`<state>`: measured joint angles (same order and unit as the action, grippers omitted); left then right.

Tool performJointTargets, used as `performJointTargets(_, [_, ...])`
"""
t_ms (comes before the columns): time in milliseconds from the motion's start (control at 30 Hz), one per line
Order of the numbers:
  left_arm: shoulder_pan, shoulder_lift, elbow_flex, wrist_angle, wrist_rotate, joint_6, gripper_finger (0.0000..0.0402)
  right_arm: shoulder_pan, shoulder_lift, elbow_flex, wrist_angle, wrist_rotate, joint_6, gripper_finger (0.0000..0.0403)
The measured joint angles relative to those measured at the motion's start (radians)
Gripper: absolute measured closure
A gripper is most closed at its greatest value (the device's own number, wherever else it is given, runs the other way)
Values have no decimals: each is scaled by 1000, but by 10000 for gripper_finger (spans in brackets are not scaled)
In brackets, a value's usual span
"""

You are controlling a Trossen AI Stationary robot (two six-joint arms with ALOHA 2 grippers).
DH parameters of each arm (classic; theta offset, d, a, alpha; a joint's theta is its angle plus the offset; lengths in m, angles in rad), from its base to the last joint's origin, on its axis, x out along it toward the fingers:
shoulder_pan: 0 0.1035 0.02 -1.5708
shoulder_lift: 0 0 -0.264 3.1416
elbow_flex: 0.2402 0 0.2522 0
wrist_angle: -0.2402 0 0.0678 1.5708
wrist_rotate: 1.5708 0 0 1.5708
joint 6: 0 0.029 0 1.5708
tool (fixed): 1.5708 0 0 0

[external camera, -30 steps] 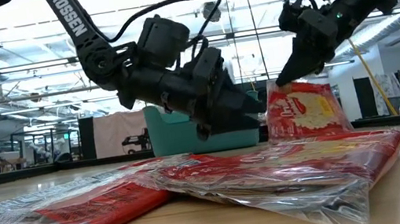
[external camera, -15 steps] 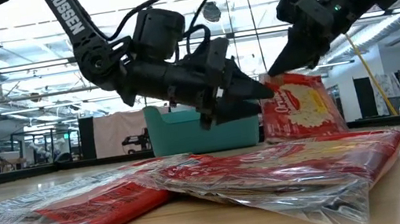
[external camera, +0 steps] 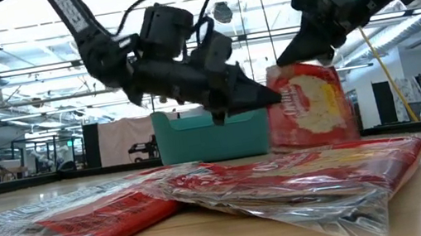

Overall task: Sort popcorn bags into baskets
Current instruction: Put the red popcorn bag into the green bin

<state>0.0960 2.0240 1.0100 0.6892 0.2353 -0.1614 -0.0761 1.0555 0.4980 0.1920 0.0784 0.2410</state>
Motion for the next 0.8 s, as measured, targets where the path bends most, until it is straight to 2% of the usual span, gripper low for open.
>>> performJointTargets(167, [17,-152,-1,-293,-6,178,391,-2,-53,0,12,5,-2,381])
performJointTargets(300, [27,-293,-1,-524,-101,356,382,-38,-67,20,16,28,134,346])
performJointTargets(400, [38,-383,-1,-682,-165,449,378,-47,-35,43,66,14,136,316])
performJointTargets(500, [47,-455,-1,-786,-186,489,390,-46,31,55,160,26,110,285])
performJointTargets(667, [54,-526,-1,-899,-191,512,386,-45,226,86,420,26,69,240])
performJointTargets(800, [54,-527,-1,-971,-197,561,381,-26,391,174,444,22,17,214])
